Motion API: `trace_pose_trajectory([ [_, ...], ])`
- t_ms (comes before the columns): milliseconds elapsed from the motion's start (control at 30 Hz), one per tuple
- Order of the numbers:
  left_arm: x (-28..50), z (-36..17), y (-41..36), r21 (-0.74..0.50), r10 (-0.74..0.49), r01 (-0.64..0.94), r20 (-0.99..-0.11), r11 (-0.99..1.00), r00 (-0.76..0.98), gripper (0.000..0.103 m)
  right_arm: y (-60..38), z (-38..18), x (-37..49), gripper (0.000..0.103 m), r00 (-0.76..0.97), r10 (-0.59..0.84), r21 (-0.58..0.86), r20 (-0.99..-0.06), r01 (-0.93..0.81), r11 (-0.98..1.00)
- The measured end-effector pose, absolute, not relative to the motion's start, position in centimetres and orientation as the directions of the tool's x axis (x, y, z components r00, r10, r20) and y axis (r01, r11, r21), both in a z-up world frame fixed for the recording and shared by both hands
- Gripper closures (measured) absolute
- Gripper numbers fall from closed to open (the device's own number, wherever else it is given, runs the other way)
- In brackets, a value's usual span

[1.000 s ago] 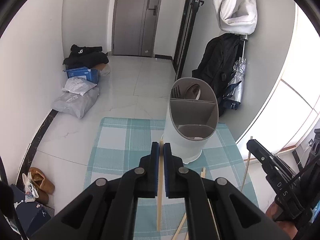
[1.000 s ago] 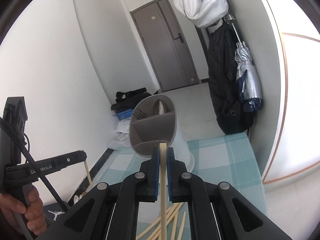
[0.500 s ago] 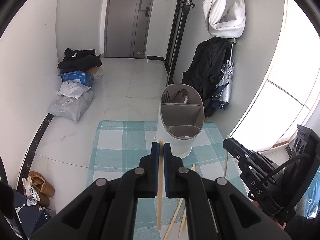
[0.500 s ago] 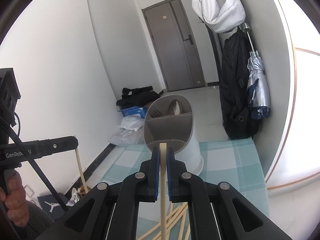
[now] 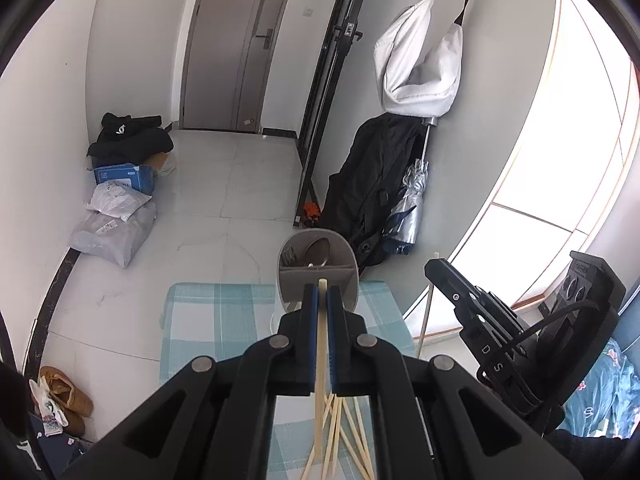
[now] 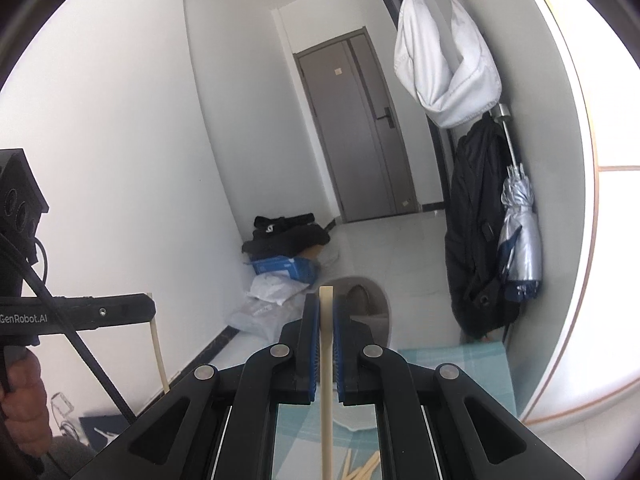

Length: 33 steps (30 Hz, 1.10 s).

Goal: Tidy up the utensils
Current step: 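Lift the held chopsticks with both grippers and carry them above the caddy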

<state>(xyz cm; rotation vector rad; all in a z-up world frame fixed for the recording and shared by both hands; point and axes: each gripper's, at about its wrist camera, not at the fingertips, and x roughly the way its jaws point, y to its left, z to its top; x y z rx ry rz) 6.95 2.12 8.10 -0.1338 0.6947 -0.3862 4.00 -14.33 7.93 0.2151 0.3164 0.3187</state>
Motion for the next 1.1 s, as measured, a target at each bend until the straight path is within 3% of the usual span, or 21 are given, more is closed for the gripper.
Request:
trace_pose_trajectory([
  [267,10.7,11.7,1.9,-0.279,-0.421,0.319,-0.512,0.906,0.749,0.102,-14.8,13.0,7.0,0.097,0.923,0.359,0.219,-0.141,-0.324,0.920],
  [567,14.2,13.8,2.4,-0.334,-0.467,0.353,-0.374,0.874,0.802,0.102,-15.0,14.6,12.5,0.097,0.941,0.336,0.148,-0.044,-0.327,0.933],
  [1100,19.7,8.9,2.6,-0.314,-0.507,0.412,-0.344,0.855,0.790,0.102,-13.3,10.8,20.8,0.097,0.928,0.373,0.112,-0.002,-0.370,0.922],
])
